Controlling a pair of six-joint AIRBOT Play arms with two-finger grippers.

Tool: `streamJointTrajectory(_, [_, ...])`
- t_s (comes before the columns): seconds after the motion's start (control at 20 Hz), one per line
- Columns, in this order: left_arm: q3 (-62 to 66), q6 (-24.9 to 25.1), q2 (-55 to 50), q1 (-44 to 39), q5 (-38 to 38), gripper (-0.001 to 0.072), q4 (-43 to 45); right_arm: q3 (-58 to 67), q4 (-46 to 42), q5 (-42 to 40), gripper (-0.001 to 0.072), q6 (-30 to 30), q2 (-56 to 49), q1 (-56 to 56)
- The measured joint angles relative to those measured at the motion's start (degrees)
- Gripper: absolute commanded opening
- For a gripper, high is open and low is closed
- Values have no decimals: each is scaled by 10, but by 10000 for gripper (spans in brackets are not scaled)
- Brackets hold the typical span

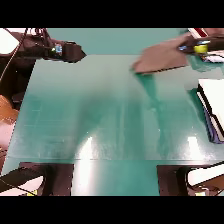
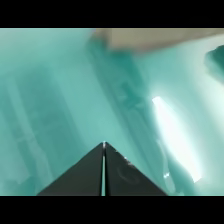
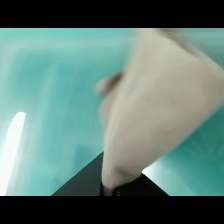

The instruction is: Fold the shirts.

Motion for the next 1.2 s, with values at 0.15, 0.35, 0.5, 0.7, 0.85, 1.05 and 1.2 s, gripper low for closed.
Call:
streamJointTrajectory(0.15, [0, -2, 0, -15, 28, 29, -2, -4, -11, 13, 13, 10, 13, -108])
streamJointTrajectory(0.35, [0, -3, 0, -21, 50, 29, -3, -22, -14, 28, 13, 14, 18, -197])
streamJointTrajectory(0.5, [0, -3, 0, -23, 57, 29, -3, 0, 11, 33, 13, 15, 19, -229])
streamJointTrajectory(0.7, [0, -3, 0, -23, 60, 29, -3, 46, 56, 33, 13, 31, 39, -259])
streamJointTrajectory(0.85, [0, -3, 0, -23, 61, 29, -3, 21, 59, 26, 13, 39, 87, -282])
streamJointTrajectory(1.05, [0, -3, 0, -23, 62, 29, -2, -45, 26, 31, 14, 43, 155, -317])
streamJointTrajectory(1.2, [0, -3, 0, -23, 62, 29, -2, -108, -26, 49, 14, 45, 202, -347])
